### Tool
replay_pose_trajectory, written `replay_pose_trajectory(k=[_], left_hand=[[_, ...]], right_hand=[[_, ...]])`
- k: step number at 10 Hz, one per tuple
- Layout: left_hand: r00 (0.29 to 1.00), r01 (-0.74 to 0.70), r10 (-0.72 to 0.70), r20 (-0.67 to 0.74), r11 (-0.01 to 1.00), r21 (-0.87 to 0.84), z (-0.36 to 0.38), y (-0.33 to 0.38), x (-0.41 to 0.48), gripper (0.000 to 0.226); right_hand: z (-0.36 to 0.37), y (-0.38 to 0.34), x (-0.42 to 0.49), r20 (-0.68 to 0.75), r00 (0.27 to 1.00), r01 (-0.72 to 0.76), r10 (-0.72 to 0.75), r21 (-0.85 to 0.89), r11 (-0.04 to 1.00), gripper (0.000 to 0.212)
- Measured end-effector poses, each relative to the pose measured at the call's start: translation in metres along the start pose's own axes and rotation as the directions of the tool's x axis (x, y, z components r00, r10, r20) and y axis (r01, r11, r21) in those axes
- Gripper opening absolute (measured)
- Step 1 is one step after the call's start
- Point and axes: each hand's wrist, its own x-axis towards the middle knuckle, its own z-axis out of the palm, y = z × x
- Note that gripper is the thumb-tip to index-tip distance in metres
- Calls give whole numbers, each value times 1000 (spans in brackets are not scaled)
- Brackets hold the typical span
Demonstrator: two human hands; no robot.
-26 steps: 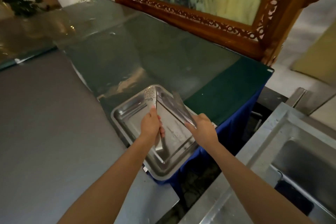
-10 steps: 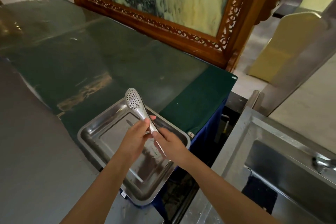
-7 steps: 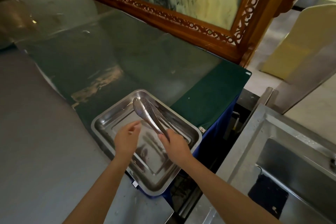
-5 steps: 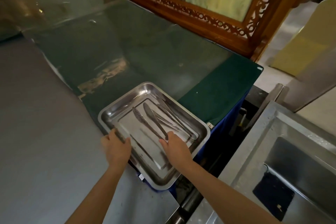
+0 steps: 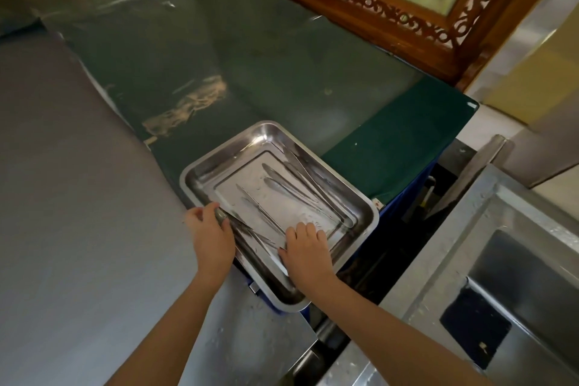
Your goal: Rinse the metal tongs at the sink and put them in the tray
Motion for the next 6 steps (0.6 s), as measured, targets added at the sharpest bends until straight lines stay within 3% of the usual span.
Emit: replay_pose_trajectory(k=[3,4,6], left_hand=[[979,-177,202,-28,911,372,2,1,-19,31],[985,-159,172,6,892,423,3,9,-34,37],[957,-285,273,95,839,463,0,34,-65,49]], right_hand=[[-3,5,-8,52,999,-5,7,-30,1000,38],[-11,11,-16,24,1000,-8,9,-8,1000,42],[-36,34,-42,-55,997,67,-63,75,995,48]])
